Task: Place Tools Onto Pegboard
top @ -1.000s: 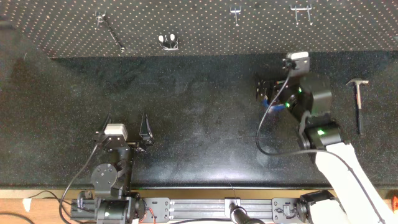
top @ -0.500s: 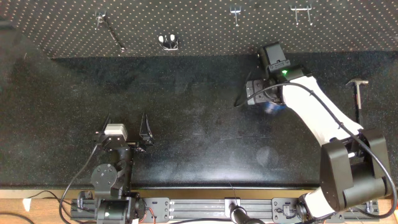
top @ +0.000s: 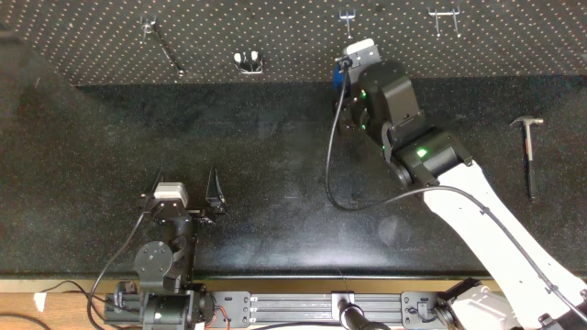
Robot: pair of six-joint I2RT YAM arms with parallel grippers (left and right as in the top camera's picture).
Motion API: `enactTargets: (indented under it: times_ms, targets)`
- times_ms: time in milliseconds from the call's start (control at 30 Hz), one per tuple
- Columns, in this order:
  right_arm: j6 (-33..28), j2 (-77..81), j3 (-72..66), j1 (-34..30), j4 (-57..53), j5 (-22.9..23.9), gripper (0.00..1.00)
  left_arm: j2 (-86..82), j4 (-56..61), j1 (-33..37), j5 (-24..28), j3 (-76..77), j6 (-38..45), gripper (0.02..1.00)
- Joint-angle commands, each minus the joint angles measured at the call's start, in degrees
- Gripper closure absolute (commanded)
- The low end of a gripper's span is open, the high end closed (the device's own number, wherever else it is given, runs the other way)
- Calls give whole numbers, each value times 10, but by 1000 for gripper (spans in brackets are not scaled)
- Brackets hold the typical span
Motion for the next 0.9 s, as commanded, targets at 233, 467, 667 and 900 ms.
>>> enactTargets:
  times_ms: [233,467,667,900]
  targets:
    - [-65,-5,7,31,130,124,928,-4,-4,-2,5,-1,-1,25]
    - [-104,59,7,31,186,125,923,-4,-4,-2,5,-1,-1,25]
    - [-106,110,7,29,209,130,869,-4,-4,-2,4,-1,-1,25]
    - [-105,108,7,22,224,92,643,-4,-4,-2,4,-1,-1,23]
